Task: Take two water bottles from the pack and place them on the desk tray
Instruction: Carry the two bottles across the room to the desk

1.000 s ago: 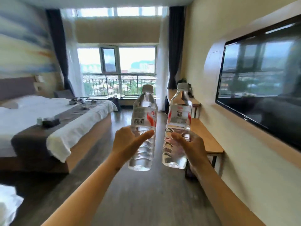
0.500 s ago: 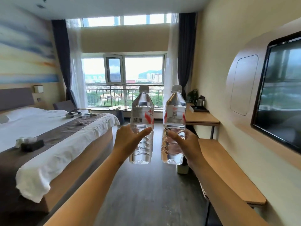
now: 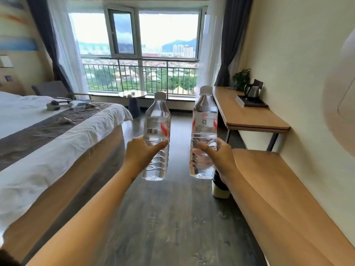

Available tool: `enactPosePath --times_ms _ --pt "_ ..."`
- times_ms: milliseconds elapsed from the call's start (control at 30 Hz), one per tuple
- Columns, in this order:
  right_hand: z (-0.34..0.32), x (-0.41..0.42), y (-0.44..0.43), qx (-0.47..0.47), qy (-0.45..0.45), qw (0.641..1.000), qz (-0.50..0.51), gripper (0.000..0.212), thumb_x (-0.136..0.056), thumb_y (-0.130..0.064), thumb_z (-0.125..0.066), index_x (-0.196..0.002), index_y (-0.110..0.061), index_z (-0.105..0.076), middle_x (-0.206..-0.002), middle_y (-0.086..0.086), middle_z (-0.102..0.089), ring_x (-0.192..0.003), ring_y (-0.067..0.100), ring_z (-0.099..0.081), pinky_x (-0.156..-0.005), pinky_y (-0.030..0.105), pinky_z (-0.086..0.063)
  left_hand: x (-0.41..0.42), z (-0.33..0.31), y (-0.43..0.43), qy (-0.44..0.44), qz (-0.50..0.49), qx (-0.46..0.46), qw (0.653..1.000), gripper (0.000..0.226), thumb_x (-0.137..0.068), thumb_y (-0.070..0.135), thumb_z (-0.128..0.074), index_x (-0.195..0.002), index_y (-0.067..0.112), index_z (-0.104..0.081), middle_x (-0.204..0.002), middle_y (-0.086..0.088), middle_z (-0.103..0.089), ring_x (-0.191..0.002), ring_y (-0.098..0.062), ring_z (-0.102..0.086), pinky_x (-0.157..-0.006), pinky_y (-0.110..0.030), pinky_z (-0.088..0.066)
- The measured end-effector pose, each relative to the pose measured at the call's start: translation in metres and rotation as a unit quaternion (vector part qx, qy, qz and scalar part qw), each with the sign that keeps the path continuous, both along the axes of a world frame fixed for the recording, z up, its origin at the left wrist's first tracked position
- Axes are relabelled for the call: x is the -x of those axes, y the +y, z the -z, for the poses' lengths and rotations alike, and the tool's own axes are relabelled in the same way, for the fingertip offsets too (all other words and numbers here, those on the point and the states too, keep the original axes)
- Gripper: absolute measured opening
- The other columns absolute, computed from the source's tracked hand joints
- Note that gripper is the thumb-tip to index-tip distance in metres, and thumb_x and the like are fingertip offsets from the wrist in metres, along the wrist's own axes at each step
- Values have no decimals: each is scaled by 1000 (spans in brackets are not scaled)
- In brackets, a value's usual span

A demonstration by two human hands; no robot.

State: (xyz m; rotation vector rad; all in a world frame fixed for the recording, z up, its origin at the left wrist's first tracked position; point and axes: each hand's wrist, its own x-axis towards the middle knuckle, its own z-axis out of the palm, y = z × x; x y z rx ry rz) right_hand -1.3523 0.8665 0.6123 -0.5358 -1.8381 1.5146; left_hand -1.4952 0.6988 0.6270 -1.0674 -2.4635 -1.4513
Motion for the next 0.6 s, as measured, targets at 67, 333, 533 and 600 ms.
enactPosePath --times_ms 67,333,533,600 --pt "16 53 41 7 -19 1000 4 46 -66 -37 -76 -104 -16 -61 -96 5 -71 -83 19 -70 -68 29 -55 58 14 47 -24 9 16 1000 43 -71 54 -67 -83 12 -67 -74 -4 -67 -60 -7 -58 -53 -18 -37" --pt "46 210 195 53 -61 996 26 32 -61 -41 -73 -89 -31 -62 -86 -6 -71 -74 9 -70 -60 17 -54 234 32 225 -52 72 50 995 61 -52 73 -52 -81 22 -67 -76 -9 -72 -69 -22 -68 -70 -35 -55" --pt "73 352 360 53 -51 996 53 59 -54 -45 -76 -102 -13 -63 -90 5 -72 -75 15 -70 -59 19 -52 379 59 395 -53 83 33 995 31 -56 67 -60 -63 37 -57 -62 10 -64 -59 -2 -62 -55 -20 -48" --pt "74 406 425 37 -53 996 55 53 -56 -42 -81 -99 -15 -64 -87 2 -73 -71 11 -70 -57 17 -52 428 61 460 -55 87 18 995 36 -51 73 -55 -61 39 -56 -60 16 -62 -59 -1 -62 -57 -21 -49"
